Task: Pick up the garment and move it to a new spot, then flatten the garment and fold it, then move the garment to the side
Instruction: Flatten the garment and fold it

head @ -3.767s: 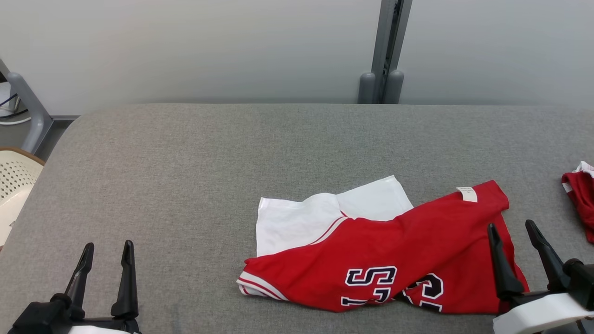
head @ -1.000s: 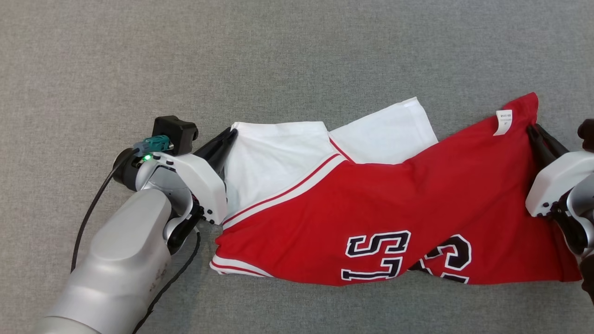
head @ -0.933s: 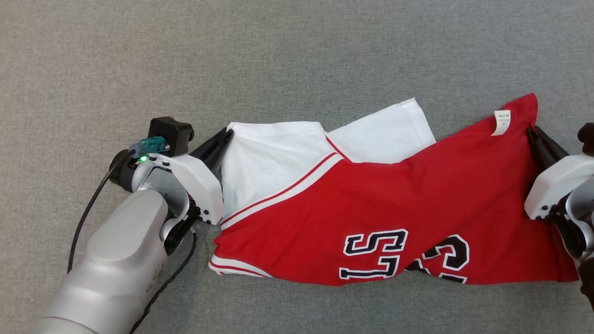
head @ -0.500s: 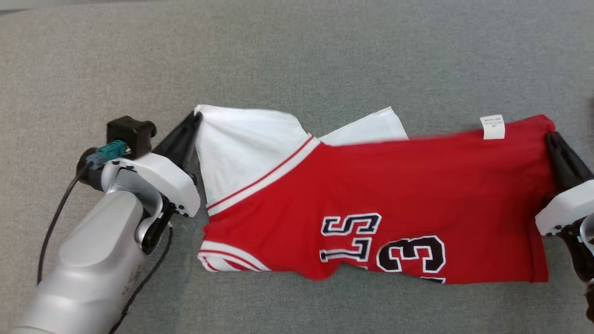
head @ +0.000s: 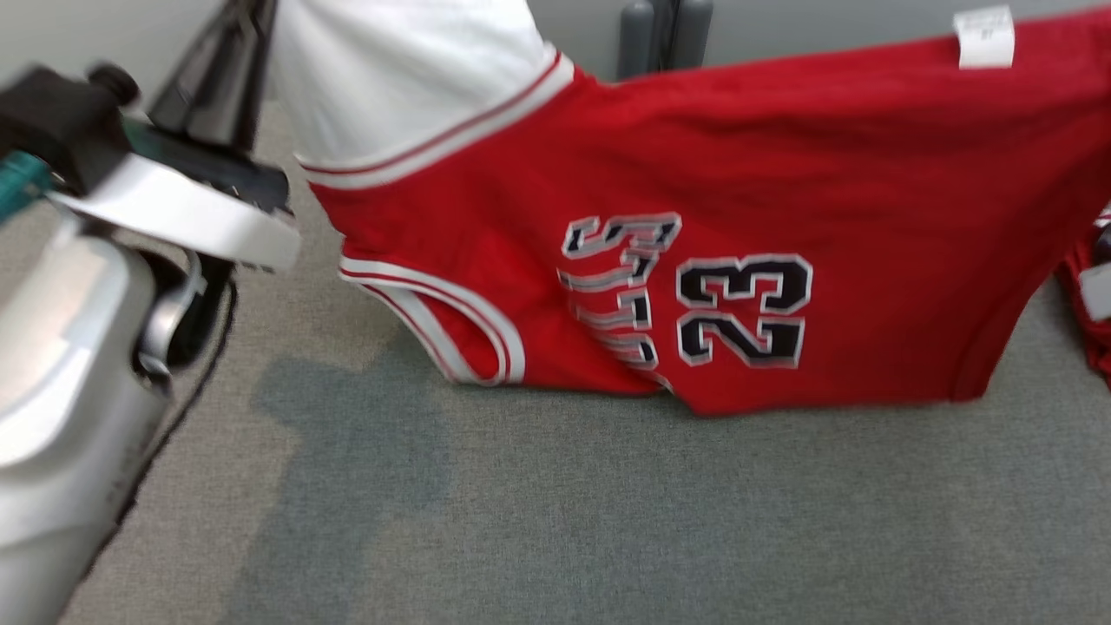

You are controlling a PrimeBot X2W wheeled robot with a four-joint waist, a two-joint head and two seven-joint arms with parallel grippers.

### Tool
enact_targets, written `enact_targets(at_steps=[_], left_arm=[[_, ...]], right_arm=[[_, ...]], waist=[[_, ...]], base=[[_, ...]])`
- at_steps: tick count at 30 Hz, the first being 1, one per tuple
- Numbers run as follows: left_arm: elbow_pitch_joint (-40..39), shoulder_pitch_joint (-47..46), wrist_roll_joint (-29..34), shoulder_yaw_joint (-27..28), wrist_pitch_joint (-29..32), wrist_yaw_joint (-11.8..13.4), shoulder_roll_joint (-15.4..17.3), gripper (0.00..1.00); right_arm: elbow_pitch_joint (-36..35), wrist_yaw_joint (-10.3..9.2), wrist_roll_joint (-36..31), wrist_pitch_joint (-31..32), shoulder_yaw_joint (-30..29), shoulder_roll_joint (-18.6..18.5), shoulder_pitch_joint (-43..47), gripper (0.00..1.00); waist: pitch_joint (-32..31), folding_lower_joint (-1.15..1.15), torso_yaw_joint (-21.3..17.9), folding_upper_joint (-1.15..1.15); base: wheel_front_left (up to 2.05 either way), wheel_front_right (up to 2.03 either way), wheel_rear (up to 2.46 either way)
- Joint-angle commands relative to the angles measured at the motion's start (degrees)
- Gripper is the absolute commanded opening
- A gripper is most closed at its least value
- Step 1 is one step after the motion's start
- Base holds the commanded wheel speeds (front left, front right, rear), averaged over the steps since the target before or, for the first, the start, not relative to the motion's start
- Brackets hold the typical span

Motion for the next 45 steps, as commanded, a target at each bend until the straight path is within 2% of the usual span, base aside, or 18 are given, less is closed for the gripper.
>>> enact_targets(at_steps=[1, 6, 12, 20, 27, 33, 40, 45], left_arm=[[-2.19, -2.18, 0.28, 0.83, 1.02, 0.51, 1.10, 0.00], [-7.54, -9.35, 0.88, 2.66, 5.80, 1.18, 3.71, 0.00], [-8.23, -17.35, 1.46, 3.83, 10.07, 0.87, 5.21, 0.00], [-3.08, -22.64, -0.77, 3.15, 13.64, -1.74, 4.37, 0.00], [3.67, -25.85, -1.35, 2.94, 12.69, -3.16, 2.79, 0.00], [13.91, -32.17, 0.09, 3.24, 7.88, -3.93, 0.07, 0.00], [25.90, -43.17, 2.31, 4.47, 1.21, -3.96, -2.73, 0.00], [37.20, -43.63, 1.14, 3.49, 0.49, -5.61, -7.19, 0.00]], right_arm=[[-1.17, 0.00, 0.06, 1.06, -0.25, -1.24, -1.89, 0.00], [-2.58, 0.01, 3.35, 4.14, -0.19, -2.54, -9.50, 0.00], [0.49, 0.01, 6.17, 5.79, 0.89, -3.89, -16.45, 0.00], [5.86, 0.01, 8.37, 6.14, 3.23, -3.89, -20.30, 0.00], [11.81, 0.01, 10.06, 5.63, 5.15, -2.10, -25.46, 0.00], [21.24, 0.01, 11.23, 1.67, 7.94, 2.28, -35.66, 0.00], [34.66, 0.01, 11.41, -10.53, 8.81, 8.73, -49.05, 0.00], [49.08, 0.01, 11.72, -13.98, 11.07, 12.73, -52.91, 0.00]], waist=[[-1.97, 0.00, 0.08, 0.00], [-5.12, 0.00, -0.17, 0.00], [-8.15, 0.00, -0.80, 0.00], [-8.07, 0.00, -1.32, 0.00], [-4.58, 0.00, -1.80, 0.00], [-0.14, 0.00, -3.01, 0.00], [3.68, 0.00, -4.49, 0.00], [5.82, 0.00, -3.29, 0.00]], base=[[0.00, 0.00, 0.00], [0.00, 0.00, 0.00], [0.00, 0.00, 0.00], [0.00, 0.00, 0.00], [0.00, 0.00, 0.00], [0.00, 0.00, 0.00], [0.00, 0.00, 0.00], [0.00, 0.00, 0.00]])
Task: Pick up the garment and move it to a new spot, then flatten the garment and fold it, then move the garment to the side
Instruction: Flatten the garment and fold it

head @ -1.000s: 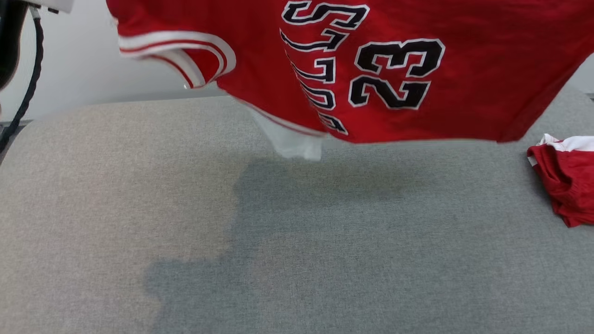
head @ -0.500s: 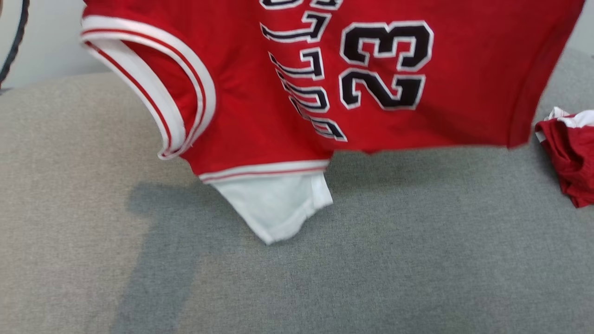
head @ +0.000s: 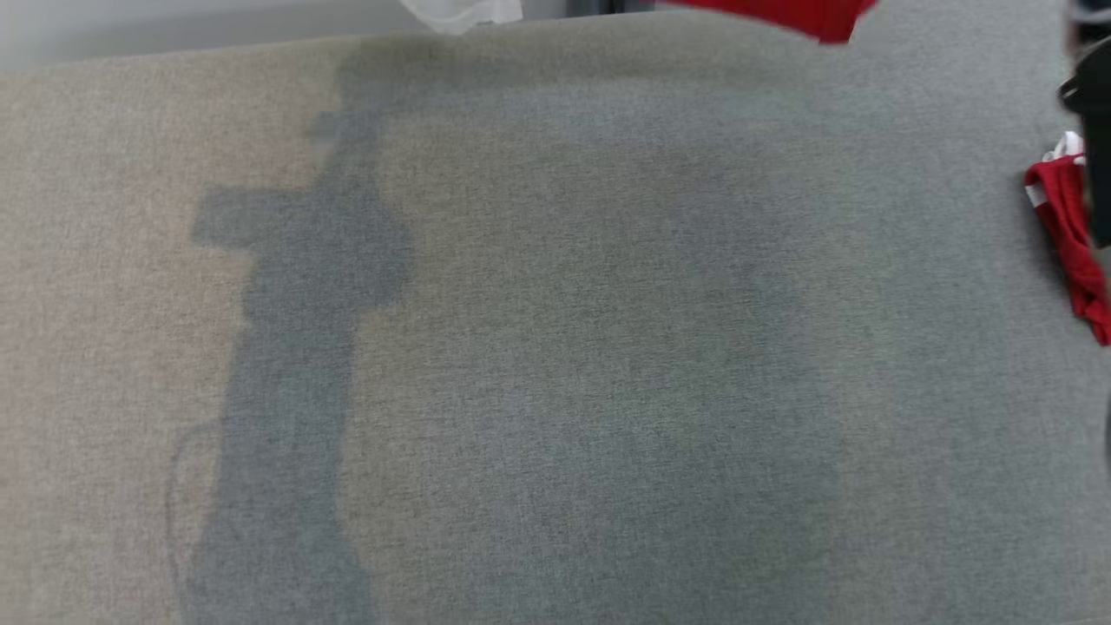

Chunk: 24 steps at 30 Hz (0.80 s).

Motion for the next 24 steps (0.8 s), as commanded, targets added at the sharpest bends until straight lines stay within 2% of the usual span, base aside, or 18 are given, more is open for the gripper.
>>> enact_targets(at_steps=[1, 7, 13, 18, 24], left_arm=[[1.15, 1.08, -0.61, -0.01, -0.34, -0.44, -0.56, 0.00], [10.93, 8.85, -3.33, -0.44, -1.22, -2.44, -6.51, 0.00], [16.55, 14.66, -5.66, 0.40, -1.69, -3.48, -9.97, 0.00], [15.07, 17.84, -5.69, 1.34, -1.88, -4.06, -10.05, 0.00], [2.48, 30.53, -2.79, 7.73, -1.87, -4.27, -7.14, 0.00]], right_arm=[[1.33, 0.03, -0.01, -0.64, 0.44, 0.41, -0.20, 0.00], [12.49, 0.02, 0.19, -1.98, 1.49, 2.40, 3.19, 0.00], [16.46, 0.02, 1.36, -2.59, 1.91, 2.74, 6.46, 0.00], [11.88, 0.02, 3.59, -2.84, 5.50, 2.62, 10.53, 0.00], [-1.50, 0.03, 11.22, -3.26, 13.39, -0.06, 24.73, 0.00]], waist=[[0.83, 0.00, 0.60, 0.00], [3.86, 0.00, 2.83, 0.00], [6.40, 0.00, 4.21, 0.00], [7.45, 0.00, 4.82, 0.00], [4.38, 0.00, 4.96, 0.00]], base=[[0.00, 0.00, 0.00], [0.00, 0.00, 0.00], [0.00, 0.00, 0.00], [0.00, 0.00, 0.00], [0.00, 0.00, 0.00]])
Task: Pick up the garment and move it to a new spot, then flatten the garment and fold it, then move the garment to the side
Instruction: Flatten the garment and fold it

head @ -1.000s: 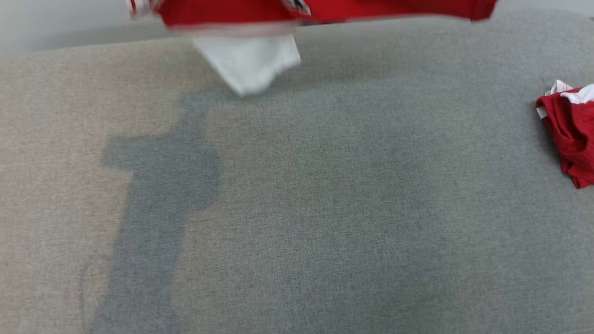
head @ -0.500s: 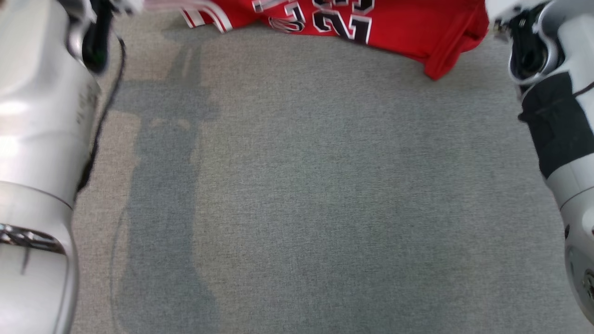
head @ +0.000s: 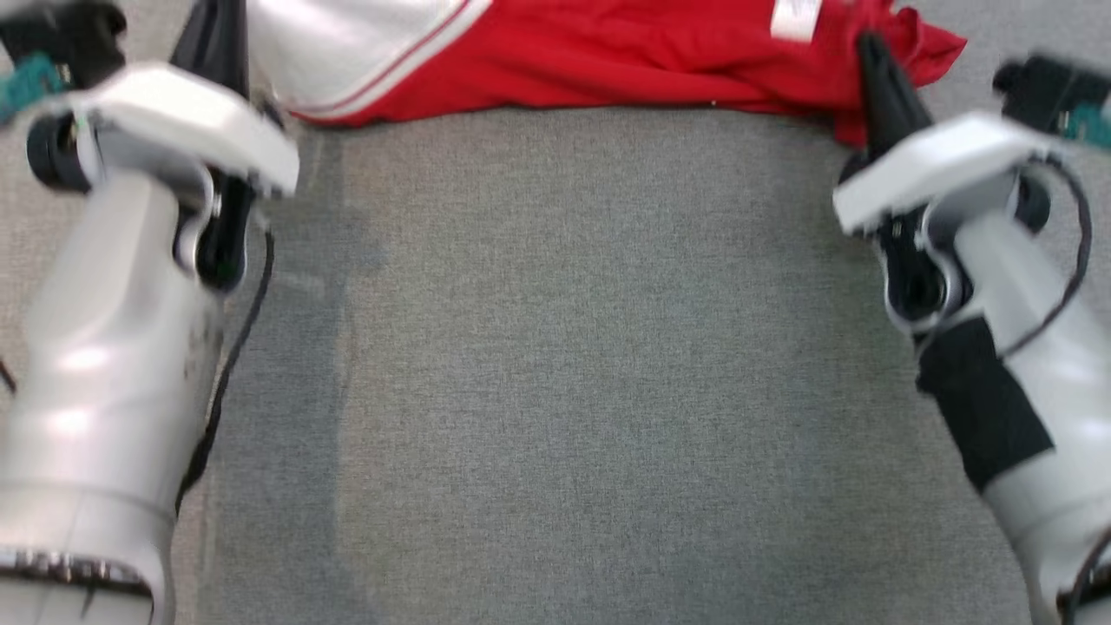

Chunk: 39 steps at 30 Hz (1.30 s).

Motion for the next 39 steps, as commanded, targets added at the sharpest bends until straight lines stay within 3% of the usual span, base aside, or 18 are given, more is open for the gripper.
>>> enact_targets(at_steps=[1, 9, 14, 19, 27, 33, 39], left_arm=[[-2.36, 3.87, 1.70, 0.87, -0.17, -0.22, 1.07, 0.00], [-21.74, 31.38, 6.90, 11.63, -0.19, 1.90, 2.15, 0.00], [-34.91, 47.79, 10.42, 15.52, -0.21, 4.37, 3.21, 0.00], [-47.40, 62.80, 12.24, 15.15, 1.56, 8.75, 3.38, 0.00], [-66.14, 82.64, 12.17, 12.38, 10.90, 15.46, 1.92, 0.00], [-75.32, 90.71, 11.92, 11.14, 16.77, 18.80, 2.17, 0.00], [-79.61, 92.67, 12.05, 11.15, 20.66, 20.02, 3.71, 0.00]], right_arm=[[-2.61, 0.03, 2.59, -0.48, 0.65, -1.01, 3.64, 0.00], [-21.58, 0.03, 9.63, -0.49, 5.88, -7.79, 27.41, 0.00], [-28.65, 0.03, 11.57, -0.50, 6.84, -11.07, 37.64, 0.00], [-32.52, 0.03, 12.30, -0.51, 5.75, -14.08, 46.11, 0.00], [-39.07, 0.02, 12.73, -0.51, 2.09, -18.17, 61.86, 0.00], [-41.94, 0.03, 13.59, -0.51, -1.38, -19.26, 72.73, 0.00], [-43.96, 0.03, 12.69, -0.51, -2.74, -18.37, 77.03, 0.00]], waist=[[-1.83, 0.00, 0.03, 0.00], [-9.16, 0.00, -0.39, 0.00], [-12.58, 0.00, -0.68, 0.00], [-15.89, 0.00, -0.21, 0.00], [-20.79, 0.00, 1.22, 0.00], [-23.71, 0.00, 2.91, 0.00], [-23.89, 0.00, 2.69, 0.00]], base=[[0.00, 0.00, 0.00], [0.00, 0.00, 0.00], [0.00, 0.00, 0.00], [0.00, 0.00, 0.00], [0.00, 0.00, 0.00], [0.00, 0.00, 0.00], [0.00, 0.00, 0.00]])
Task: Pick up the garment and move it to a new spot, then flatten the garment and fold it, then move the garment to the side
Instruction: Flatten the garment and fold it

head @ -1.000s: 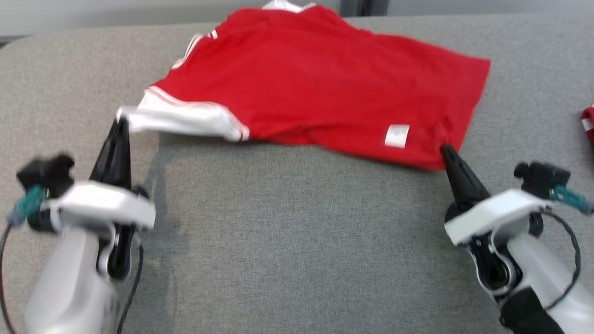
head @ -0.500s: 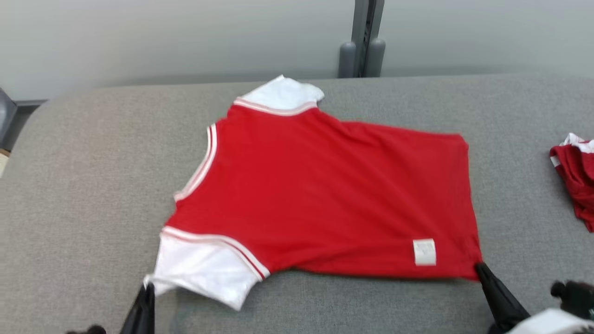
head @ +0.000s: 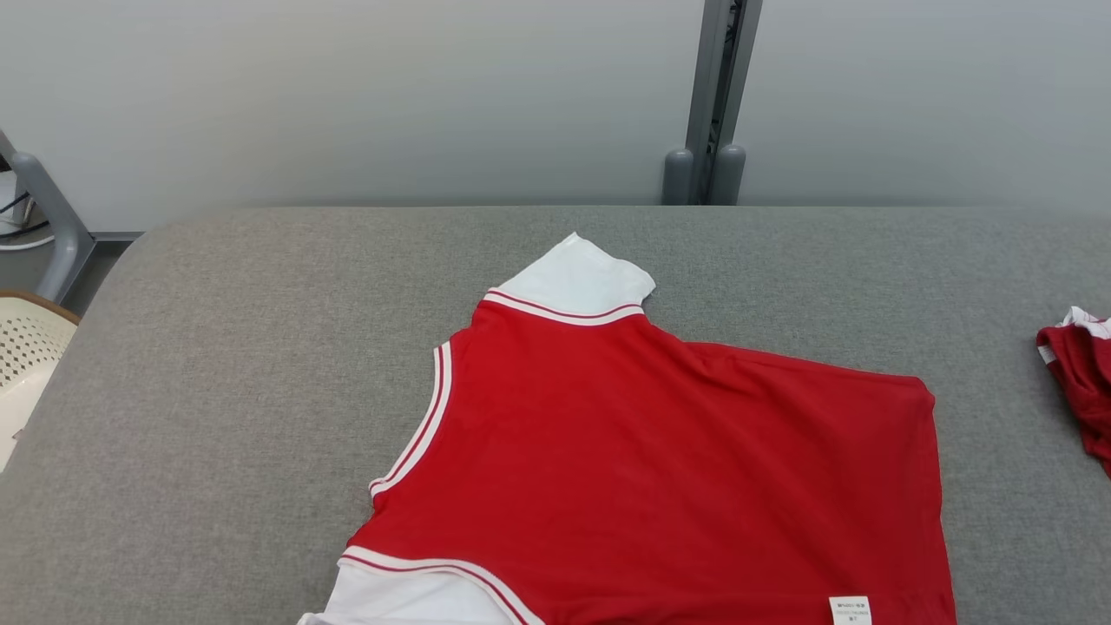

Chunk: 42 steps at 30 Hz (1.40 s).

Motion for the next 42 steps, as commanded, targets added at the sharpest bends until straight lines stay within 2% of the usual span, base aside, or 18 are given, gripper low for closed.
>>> enact_targets(at_steps=[1, 8, 13, 18, 25, 31, 32, 33, 34, 35, 36, 37, 38, 42], left_arm=[[-0.24, -0.77, 0.46, 0.23, 0.39, 0.26, 0.68, 0.00], [0.84, -6.05, 0.03, 0.11, 1.42, -1.48, 1.82, 0.00], [3.21, -14.42, -0.47, 0.76, 2.52, -3.82, 3.53, 0.00], [6.72, -24.15, -1.19, 1.45, 2.86, -6.25, 4.83, 0.00], [16.25, -36.69, -1.63, 0.08, 2.73, -10.27, 5.37, 0.00], [28.62, -44.44, -3.02, -1.61, 0.27, -14.37, 3.85, 0.00], [30.00, -45.01, -3.17, -1.91, 0.12, -14.99, 3.71, 0.12], [31.16, -45.49, -3.33, -2.11, -0.56, -15.49, 3.54, 0.49], [32.29, -45.76, -3.55, -2.22, -1.18, -15.88, 3.38, 1.00], [33.15, -45.87, -3.62, -2.36, -1.86, -16.33, 3.20, 1.00], [33.91, -46.00, -3.84, -2.32, -2.69, -16.55, 2.94, 1.00], [34.48, -46.01, -3.80, -2.21, -3.67, -16.62, 2.85, 1.00], [34.97, -45.74, -3.93, -1.88, -4.85, -16.52, 2.60, 1.00], [34.99, -42.92, -3.96, -0.33, -10.12, -15.23, 1.41, 1.00]], right_arm=[[-0.41, 0.03, -0.66, -0.23, -0.67, 0.54, -0.23, 0.00], [-3.05, 0.03, -5.53, -0.23, -4.58, 4.14, -1.99, 0.00], [-5.23, 0.03, -9.80, -0.23, -8.01, 8.31, -3.56, 0.00], [-7.33, 0.03, -13.15, -0.23, -9.77, 10.81, -6.09, 0.00], [-5.84, 0.03, -14.37, -0.23, -10.62, 12.36, -11.23, 0.00], [-2.53, 0.03, -15.19, -0.23, -11.86, 13.31, -13.32, 0.00], [-2.15, 0.03, -15.21, -0.23, -11.96, 13.33, -13.35, 0.00], [-1.95, 0.03, -15.35, -0.23, -12.00, 13.38, -13.39, 0.00], [-1.79, 0.03, -15.40, -0.23, -11.98, 13.49, -13.43, 0.00], [-1.68, 0.03, -15.09, -0.23, -11.90, 13.77, -13.38, 0.00], [-1.17, 0.03, -14.69, -0.23, -11.74, 13.88, -13.06, 0.11], [-0.93, 0.03, -14.86, -0.23, -11.87, 13.75, -12.80, 0.41], [-1.02, 0.03, -14.81, -0.23, -11.96, 13.96, -12.61, 1.00], [-3.19, 0.03, -18.21, -0.24, -14.30, 14.31, -11.43, 1.00]], waist=[[0.52, 0.00, -0.64, 0.00], [3.67, 0.00, -2.22, 0.00], [7.18, 0.00, -3.83, 0.00], [11.15, 0.00, -5.22, 0.00], [16.86, 0.00, -5.92, 0.00], [19.51, 0.00, -5.74, 0.00], [19.58, 0.00, -5.74, 0.00], [19.60, 0.00, -5.72, 0.00], [19.56, 0.00, -5.76, 0.00], [19.46, 0.00, -5.80, 0.00], [19.29, 0.00, -5.78, 0.00], [19.02, 0.00, -5.72, 0.00], [18.62, 0.00, -5.70, 0.00], [16.79, 0.00, -5.81, 0.00]], base=[[0.00, 0.00, 0.00], [0.00, 0.00, 0.00], [0.00, 0.00, 0.00], [0.00, 0.00, 0.00], [0.00, 0.00, 0.00], [0.00, 0.00, 0.00], [0.00, 0.00, 0.00], [0.00, 0.00, 0.00], [0.00, 0.00, 0.00], [0.00, 0.00, 0.00], [0.00, 0.00, 0.00], [0.00, 0.00, 0.00], [0.00, 0.00, 0.00], [0.00, 0.00, 0.00]])
